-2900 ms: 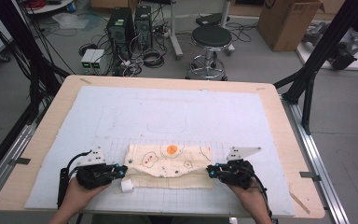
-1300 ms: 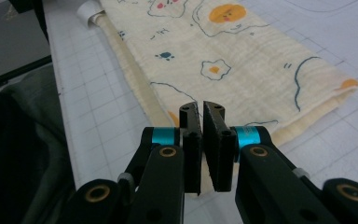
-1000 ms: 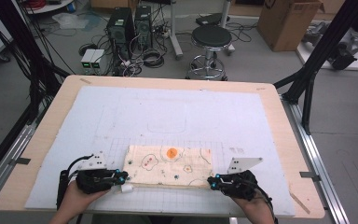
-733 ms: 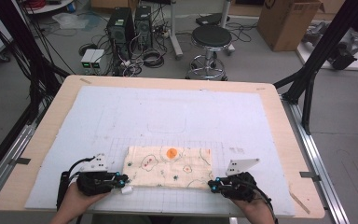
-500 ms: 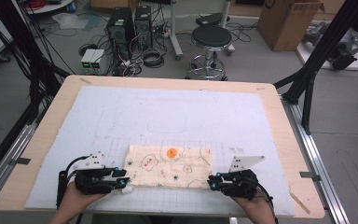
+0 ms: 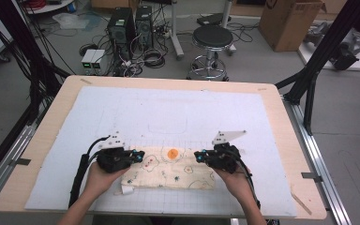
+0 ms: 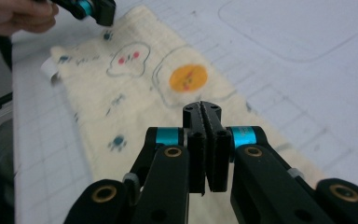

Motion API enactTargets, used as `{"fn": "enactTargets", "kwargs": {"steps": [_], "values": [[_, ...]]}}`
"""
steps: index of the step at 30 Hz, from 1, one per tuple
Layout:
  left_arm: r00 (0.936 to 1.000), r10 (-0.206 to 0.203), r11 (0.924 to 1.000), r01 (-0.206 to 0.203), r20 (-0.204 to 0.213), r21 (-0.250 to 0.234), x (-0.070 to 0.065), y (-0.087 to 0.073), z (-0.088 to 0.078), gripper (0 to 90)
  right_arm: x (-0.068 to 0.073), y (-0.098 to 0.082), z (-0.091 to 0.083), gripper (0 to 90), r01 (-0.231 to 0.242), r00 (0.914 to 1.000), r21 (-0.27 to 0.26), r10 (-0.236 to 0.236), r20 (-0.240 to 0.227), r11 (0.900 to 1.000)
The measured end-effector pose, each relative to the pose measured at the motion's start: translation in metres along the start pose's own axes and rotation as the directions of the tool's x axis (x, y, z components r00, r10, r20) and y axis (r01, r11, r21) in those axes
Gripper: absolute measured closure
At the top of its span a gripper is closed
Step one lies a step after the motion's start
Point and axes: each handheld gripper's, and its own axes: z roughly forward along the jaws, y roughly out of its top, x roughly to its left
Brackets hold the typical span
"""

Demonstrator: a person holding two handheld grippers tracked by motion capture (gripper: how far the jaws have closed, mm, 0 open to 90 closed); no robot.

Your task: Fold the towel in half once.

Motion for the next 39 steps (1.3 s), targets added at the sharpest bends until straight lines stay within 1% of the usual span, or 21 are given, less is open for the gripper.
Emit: {"fn": "enactTargets", "kwargs": {"steps": [1,4,6,7,9,11,13,14,15,16,17,18,20,24,26,28,29,30,33,34,39], "values": [[1.0000,-0.006,0.9999,0.006,-0.002,0.008,0.001,0.004,0.006,88.2,-0.002,0.005,0.006,89.5,-0.001,1.0000,0.000,0.001,-0.003,1.000],[0.9998,0.001,0.9999,-0.001,-0.018,0.014,0.000,0.011,0.021,88.6,-0.005,0.014,0.026,89.5,0.001,1.0000,0.020,0.000,-0.006,1.000],[0.9997,0.001,0.9993,0.000,-0.026,0.037,0.001,0.015,0.030,88.9,-0.007,0.018,0.041,89.5,-0.002,1.0000,0.036,0.003,-0.005,0.999],[0.9990,0.011,0.9983,-0.008,-0.042,0.057,0.003,0.015,0.036,88.9,-0.008,0.019,0.046,89.5,0.004,1.0000,0.040,-0.004,-0.002,0.999],[0.9984,0.005,0.9964,-0.001,-0.057,0.084,0.006,0.015,0.044,88.9,-0.011,0.020,0.059,89.5,-0.008,0.9999,0.063,0.008,0.010,0.998],[0.9978,-0.026,0.9934,0.032,-0.061,0.110,0.011,0.012,0.050,89.2,-0.014,0.018,0.066,89.5,-0.015,0.9994,0.088,0.013,0.032,0.996],[0.9970,-0.025,0.9865,0.037,-0.074,0.160,0.016,0.008,0.054,89.3,-0.018,0.016,0.070,89.5,-0.025,0.9987,0.112,0.019,0.047,0.993],[0.9974,-0.030,0.9866,0.040,-0.066,0.158,0.018,0.007,0.054,89.4,-0.019,0.014,0.071,89.5,-0.023,0.9983,0.129,0.016,0.057,0.991],[0.9963,-0.042,0.9863,0.053,-0.075,0.156,0.019,0.007,0.053,89.5,-0.021,0.013,0.071,89.5,-0.019,0.9979,0.146,0.010,0.064,0.989],[0.9959,-0.034,0.9862,0.047,-0.084,0.159,0.019,0.008,0.052,89.5,-0.022,0.012,0.070,89.5,-0.018,0.9982,0.138,0.010,0.058,0.990],[0.9958,-0.017,0.9854,0.032,-0.090,0.167,0.021,0.008,0.050,89.5,-0.022,0.012,0.069,89.5,-0.021,0.9978,0.141,0.012,0.065,0.990],[0.9954,-0.020,0.9849,0.036,-0.094,0.169,0.021,0.007,0.049,89.4,-0.022,0.011,0.067,89.5,-0.021,0.9975,0.146,0.010,0.070,0.989],[0.9946,-0.006,0.9837,0.025,-0.103,0.178,0.024,0.007,0.046,89.4,-0.023,0.009,0.064,89.4,-0.022,0.9973,0.144,0.011,0.073,0.989],[0.9932,0.003,0.9822,0.019,-0.116,0.187,0.028,0.005,0.038,89.4,-0.027,0.003,0.057,89.0,-0.040,0.9963,0.131,0.030,0.080,0.991],[0.9931,0.001,0.9825,0.021,-0.117,0.185,0.030,0.002,0.034,89.2,-0.029,-0.001,0.052,88.8,-0.041,0.9958,0.128,0.030,0.087,0.991],[0.9921,-0.002,0.9843,0.024,-0.126,0.175,0.032,0.000,0.030,88.8,-0.031,-0.005,0.046,88.2,-0.052,0.9946,0.120,0.041,0.095,0.991],[0.9911,-0.005,0.9857,0.027,-0.133,0.166,0.033,-0.002,0.028,88.8,-0.033,-0.006,0.044,88.0,-0.048,0.9947,0.118,0.036,0.097,0.992],[0.9911,-0.016,0.9867,0.037,-0.132,0.158,0.036,-0.005,0.025,88.8,-0.034,-0.008,0.041,88.1,-0.059,0.9935,0.117,0.047,0.104,0.991],[0.9889,-0.029,0.9884,0.050,-0.146,0.143,0.040,-0.009,0.018,88.9,-0.039,-0.014,0.032,87.8,-0.060,0.9921,0.106,0.047,0.116,0.993],[0.9885,-0.027,0.9884,0.049,-0.149,0.144,0.041,-0.010,0.015,88.8,-0.039,-0.016,0.029,87.6,-0.069,0.9912,0.111,0.056,0.120,0.991],[0.9881,-0.033,0.9893,0.054,-0.150,0.135,0.044,-0.015,0.007,87.9,-0.045,-0.023,0.015,86.8,-0.077,0.9885,0.116,0.061,0.138,0.990]]}}
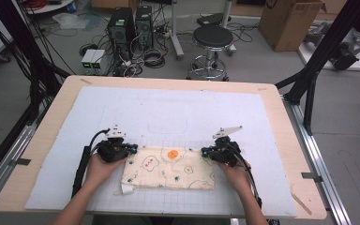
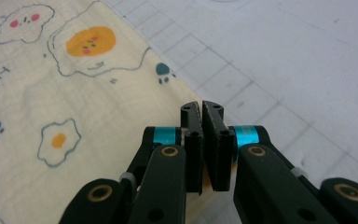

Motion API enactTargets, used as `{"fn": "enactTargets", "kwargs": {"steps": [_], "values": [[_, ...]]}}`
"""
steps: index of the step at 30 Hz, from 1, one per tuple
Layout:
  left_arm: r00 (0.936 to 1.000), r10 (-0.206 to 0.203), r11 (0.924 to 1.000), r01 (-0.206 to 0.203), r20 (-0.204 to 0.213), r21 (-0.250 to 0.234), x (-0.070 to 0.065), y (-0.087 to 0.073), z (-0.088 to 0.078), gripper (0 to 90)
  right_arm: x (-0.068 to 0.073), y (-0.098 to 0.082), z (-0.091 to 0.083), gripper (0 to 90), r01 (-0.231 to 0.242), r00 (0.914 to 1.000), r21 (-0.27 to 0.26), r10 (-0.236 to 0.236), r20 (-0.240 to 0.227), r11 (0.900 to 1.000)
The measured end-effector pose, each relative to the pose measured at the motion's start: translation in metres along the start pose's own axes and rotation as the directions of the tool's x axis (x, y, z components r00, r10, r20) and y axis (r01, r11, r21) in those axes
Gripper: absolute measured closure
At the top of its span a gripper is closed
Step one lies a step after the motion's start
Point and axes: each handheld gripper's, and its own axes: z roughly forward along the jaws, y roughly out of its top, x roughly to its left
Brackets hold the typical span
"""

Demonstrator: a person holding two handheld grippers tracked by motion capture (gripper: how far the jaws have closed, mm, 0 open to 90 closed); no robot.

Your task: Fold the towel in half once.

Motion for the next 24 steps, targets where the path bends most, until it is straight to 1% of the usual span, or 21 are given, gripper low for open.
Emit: {"fn": "enactTargets", "kwargs": {"steps": [1,3,5,7,10,12,13,14,15,17,20,22,23,24], "values": [[1.0000,0.000,1.0000,0.000,-0.004,-0.004,0.000,-0.001,-0.001,87.6,-0.001,-0.002,-0.002,86.8,0.000,1.0000,-0.004,0.000,0.001,1.000],[1.0000,0.006,1.0000,-0.006,0.002,-0.001,0.000,-0.003,-0.002,86.7,-0.002,-0.006,-0.006,86.7,-0.010,1.0000,-0.012,0.010,-0.001,1.000],[1.0000,0.009,0.9999,-0.009,0.000,-0.004,-0.001,-0.004,-0.004,86.6,-0.003,-0.009,-0.009,86.5,-0.012,0.9999,-0.022,0.012,0.001,1.000],[1.0000,0.008,0.9999,-0.008,-0.002,-0.010,-0.001,-0.006,-0.005,86.6,-0.003,-0.011,-0.010,86.1,-0.009,1.0000,-0.026,0.009,0.003,1.000],[0.9999,0.016,0.9998,-0.016,0.005,-0.014,-0.001,-0.007,-0.006,85.9,-0.003,-0.012,-0.011,85.2,-0.018,0.9998,-0.032,0.018,-0.001,0.999],[0.9998,0.018,0.9997,-0.018,0.004,-0.019,-0.002,-0.007,-0.006,83.3,-0.003,-0.012,-0.011,81.4,-0.017,0.9999,-0.039,0.017,-0.005,0.999],[0.9996,0.026,0.9995,-0.026,0.006,-0.019,-0.002,-0.007,-0.007,82.2,-0.003,-0.012,-0.011,78.5,-0.014,0.9999,-0.047,0.014,-0.008,0.999],[0.9996,0.027,0.9993,-0.026,0.012,-0.025,-0.002,-0.007,-0.008,80.5,-0.001,-0.012,-0.012,77.0,-0.014,0.9999,-0.056,0.014,-0.005,0.998],[0.9994,0.032,0.9990,-0.031,0.016,-0.031,-0.002,-0.008,-0.010,79.0,0.000,-0.013,-0.014,75.7,-0.003,1.0000,-0.073,0.003,0.000,0.997],[0.9995,0.026,0.9986,-0.025,0.019,-0.047,-0.003,-0.009,-0.014,76.9,0.001,-0.013,-0.018,72.6,-0.007,0.9999,-0.099,0.006,-0.008,0.995],[0.9988,0.027,0.9972,-0.025,0.041,-0.070,-0.004,-0.010,-0.023,72.3,0.004,-0.014,-0.024,67.9,-0.015,0.9998,-0.133,0.013,-0.016,0.991],[0.9978,0.033,0.9956,-0.028,0.057,-0.089,-0.006,-0.010,-0.029,69.3,0.007,-0.015,-0.027,64.1,-0.006,0.9998,-0.151,0.003,-0.022,0.988],[0.9975,0.033,0.9946,-0.027,0.062,-0.100,-0.008,-0.010,-0.030,66.9,0.009,-0.015,-0.029,62.1,-0.007,0.9998,-0.152,0.004,-0.021,0.988],[0.9968,0.043,0.9940,-0.036,0.067,-0.104,-0.009,-0.009,-0.032,64.7,0.011,-0.015,-0.031,61.2,-0.004,0.9996,-0.158,0.000,-0.027,0.987]]}}
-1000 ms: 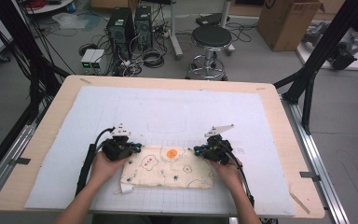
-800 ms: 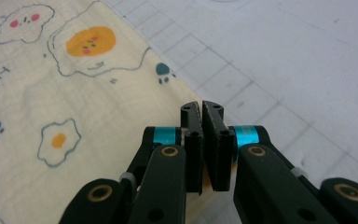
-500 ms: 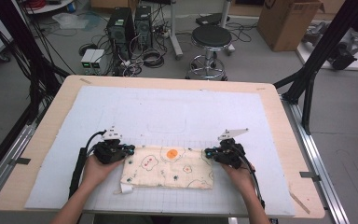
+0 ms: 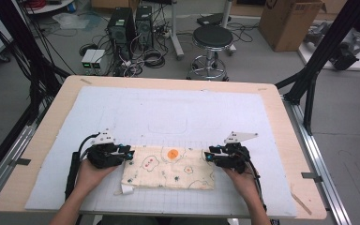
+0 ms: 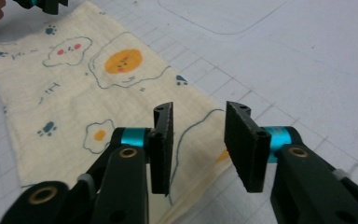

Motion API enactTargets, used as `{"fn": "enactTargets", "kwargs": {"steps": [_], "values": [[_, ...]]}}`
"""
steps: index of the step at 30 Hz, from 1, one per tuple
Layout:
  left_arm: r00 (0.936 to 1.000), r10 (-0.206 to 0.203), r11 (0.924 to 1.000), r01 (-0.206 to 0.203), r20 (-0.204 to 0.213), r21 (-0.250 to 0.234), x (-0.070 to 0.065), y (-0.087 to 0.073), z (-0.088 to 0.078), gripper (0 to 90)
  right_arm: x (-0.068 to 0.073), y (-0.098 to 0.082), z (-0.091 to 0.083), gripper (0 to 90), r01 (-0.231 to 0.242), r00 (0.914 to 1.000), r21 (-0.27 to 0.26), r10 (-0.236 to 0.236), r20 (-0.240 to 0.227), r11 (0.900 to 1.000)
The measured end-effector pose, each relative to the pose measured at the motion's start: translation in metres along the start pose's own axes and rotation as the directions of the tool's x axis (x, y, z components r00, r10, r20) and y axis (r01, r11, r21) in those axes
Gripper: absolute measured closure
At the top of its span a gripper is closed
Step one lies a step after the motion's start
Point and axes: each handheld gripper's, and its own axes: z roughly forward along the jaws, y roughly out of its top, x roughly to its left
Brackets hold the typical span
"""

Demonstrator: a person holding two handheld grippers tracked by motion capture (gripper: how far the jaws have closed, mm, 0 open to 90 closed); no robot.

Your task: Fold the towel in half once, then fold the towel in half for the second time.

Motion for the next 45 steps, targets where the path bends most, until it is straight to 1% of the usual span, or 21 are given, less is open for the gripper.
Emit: {"fn": "enactTargets", "kwargs": {"steps": [1,4,6,9,10,14,16,19,22,23,28,34,35,37,40,42,45], "values": [[1.0000,0.002,0.9999,-0.002,0.008,-0.011,-0.001,0.000,-0.001,64.5,0.002,0.000,-0.001,59.3,0.000,1.0000,-0.006,0.000,-0.002,1.000],[0.9996,0.012,0.9994,-0.011,0.026,-0.033,-0.004,-0.001,-0.005,60.8,0.008,0.001,-0.005,53.9,0.028,0.9996,-0.016,-0.028,-0.004,0.999],[0.9991,0.015,0.9990,-0.013,0.039,-0.044,-0.007,-0.003,-0.007,58.7,0.011,0.001,-0.006,51.3,0.031,0.9995,-0.020,-0.031,-0.004,0.999],[0.9985,0.009,0.9979,-0.006,0.054,-0.064,-0.010,-0.005,-0.012,55.9,0.015,0.000,-0.009,46.2,0.040,0.9992,-0.031,-0.040,-0.004,0.999],[0.9985,0.015,0.9976,-0.011,0.054,-0.069,-0.011,-0.006,-0.015,55.0,0.017,0.000,-0.009,44.4,0.037,0.9993,-0.036,-0.038,-0.007,0.999],[0.9986,-0.008,0.9959,0.012,0.052,-0.089,-0.014,-0.010,-0.022,49.1,0.023,-0.002,-0.013,39.0,0.038,0.9992,-0.046,-0.039,-0.007,0.998],[0.9988,-0.024,0.9942,0.028,0.042,-0.103,-0.013,-0.011,-0.025,45.7,0.025,-0.003,-0.015,36.1,0.037,0.9993,-0.050,-0.037,0.004,0.998],[0.9991,-0.025,0.9938,0.028,0.035,-0.107,-0.013,-0.012,-0.026,42.5,0.026,-0.004,-0.018,33.5,0.031,0.9995,-0.066,-0.031,0.002,0.997],[0.9996,-0.017,0.9943,0.019,0.021,-0.105,-0.012,-0.012,-0.025,40.5,0.027,-0.005,-0.020,32.8,0.024,0.9997,-0.073,-0.024,0.004,0.997],[0.9997,-0.015,0.9944,0.017,0.019,-0.104,-0.012,-0.012,-0.026,40.2,0.027,-0.005,-0.020,32.6,0.030,0.9996,-0.074,-0.029,0.005,0.997],[0.9999,-0.011,0.9928,0.012,0.013,-0.119,-0.012,-0.012,-0.027,39.6,0.028,-0.005,-0.019,31.6,0.033,0.9994,-0.069,-0.032,0.012,0.997],[0.9999,-0.003,0.9925,0.005,0.011,-0.122,-0.012,-0.011,-0.027,39.6,0.028,-0.004,-0.019,31.5,0.037,0.9992,-0.065,-0.036,0.016,0.997],[0.9999,-0.003,0.9926,0.005,0.009,-0.122,-0.012,-0.011,-0.027,39.6,0.028,-0.004,-0.018,31.1,0.047,0.9988,-0.070,-0.045,0.018,0.996],[0.9999,0.001,0.9926,0.001,0.013,-0.121,-0.012,-0.011,-0.027,39.5,0.029,-0.005,-0.017,30.9,0.039,0.9991,-0.056,-0.039,0.018,0.998],[0.9999,0.001,0.9929,0.001,0.012,-0.119,-0.013,-0.009,-0.026,39.3,0.031,-0.004,-0.015,30.9,0.052,0.9986,-0.060,-0.051,0.014,0.997],[0.9999,0.007,0.9932,-0.006,0.010,-0.117,-0.013,-0.009,-0.026,39.1,0.032,-0.003,-0.015,31.0,0.052,0.9986,-0.056,-0.052,0.014,0.997],[1.0000,0.003,0.9935,-0.002,0.009,-0.114,-0.013,-0.009,-0.026,38.9,0.033,-0.003,-0.014,31.0,0.057,0.9983,-0.046,-0.056,0.018,0.997]]}}
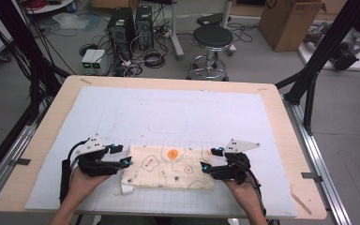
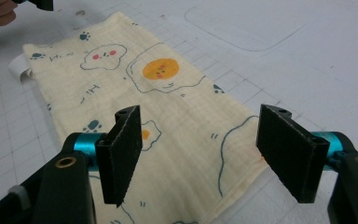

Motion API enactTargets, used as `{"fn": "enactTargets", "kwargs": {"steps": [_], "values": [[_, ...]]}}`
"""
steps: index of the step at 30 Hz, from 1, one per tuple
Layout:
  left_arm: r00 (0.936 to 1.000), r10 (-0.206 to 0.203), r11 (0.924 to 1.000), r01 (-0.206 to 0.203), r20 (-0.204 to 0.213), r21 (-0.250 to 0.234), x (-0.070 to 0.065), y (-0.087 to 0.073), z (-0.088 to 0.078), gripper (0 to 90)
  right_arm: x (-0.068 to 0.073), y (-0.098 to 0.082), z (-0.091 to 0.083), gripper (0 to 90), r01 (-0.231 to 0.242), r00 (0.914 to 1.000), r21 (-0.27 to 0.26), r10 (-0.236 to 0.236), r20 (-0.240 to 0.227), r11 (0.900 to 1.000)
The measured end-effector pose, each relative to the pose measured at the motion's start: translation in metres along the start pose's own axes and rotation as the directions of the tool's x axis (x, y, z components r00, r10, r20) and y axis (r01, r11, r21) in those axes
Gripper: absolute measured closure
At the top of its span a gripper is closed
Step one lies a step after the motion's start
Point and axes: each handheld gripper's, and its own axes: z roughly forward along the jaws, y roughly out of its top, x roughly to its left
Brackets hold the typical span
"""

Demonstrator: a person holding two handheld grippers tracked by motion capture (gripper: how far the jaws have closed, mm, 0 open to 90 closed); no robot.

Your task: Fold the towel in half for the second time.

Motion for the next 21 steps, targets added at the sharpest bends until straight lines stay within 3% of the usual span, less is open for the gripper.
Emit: {"fn": "enactTargets", "kwargs": {"steps": [14,21], "values": [[0.9997,-0.007,0.9998,0.007,-0.024,0.018,0.003,0.000,0.004,39.0,-0.005,0.001,0.004,31.0,0.005,0.9999,0.010,-0.006,0.016,1.000],[0.9955,-0.045,0.9985,0.047,-0.084,0.027,0.009,0.006,0.015,43.0,-0.022,0.012,0.007,31.3,-0.009,0.9991,0.014,0.008,0.041,1.000]]}}
